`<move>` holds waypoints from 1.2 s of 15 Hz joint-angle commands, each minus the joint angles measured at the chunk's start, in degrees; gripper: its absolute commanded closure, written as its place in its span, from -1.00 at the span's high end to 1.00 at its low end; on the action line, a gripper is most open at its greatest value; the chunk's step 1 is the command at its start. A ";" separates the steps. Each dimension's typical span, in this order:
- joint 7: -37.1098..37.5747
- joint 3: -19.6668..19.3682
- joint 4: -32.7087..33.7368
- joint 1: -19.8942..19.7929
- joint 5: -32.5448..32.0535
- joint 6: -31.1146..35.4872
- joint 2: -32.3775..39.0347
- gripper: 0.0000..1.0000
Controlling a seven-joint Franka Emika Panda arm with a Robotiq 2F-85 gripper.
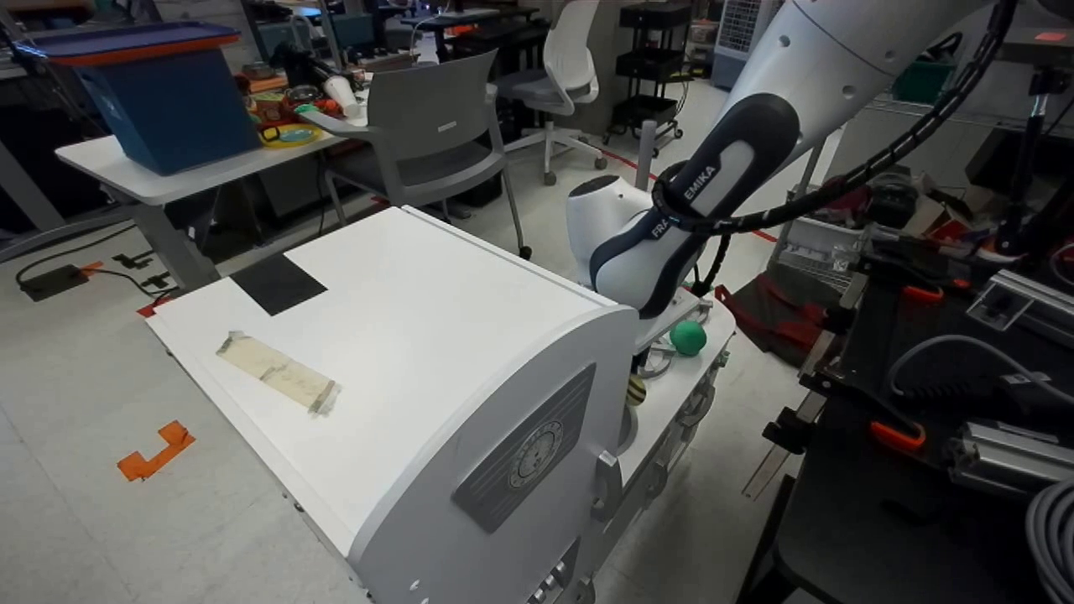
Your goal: Put the yellow object inside the sink
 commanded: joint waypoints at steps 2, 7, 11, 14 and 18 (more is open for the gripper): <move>-1.23 -0.39 3.08 2.75 0.53 3.26 2.56 -0.92; -1.05 -1.55 8.44 4.84 0.05 6.65 5.98 0.24; -1.27 -1.49 10.63 5.05 0.31 5.47 7.28 0.83; -0.63 -1.36 9.29 4.42 -0.27 4.20 6.40 1.00; 1.89 -3.19 4.15 2.33 0.63 -7.93 0.85 1.00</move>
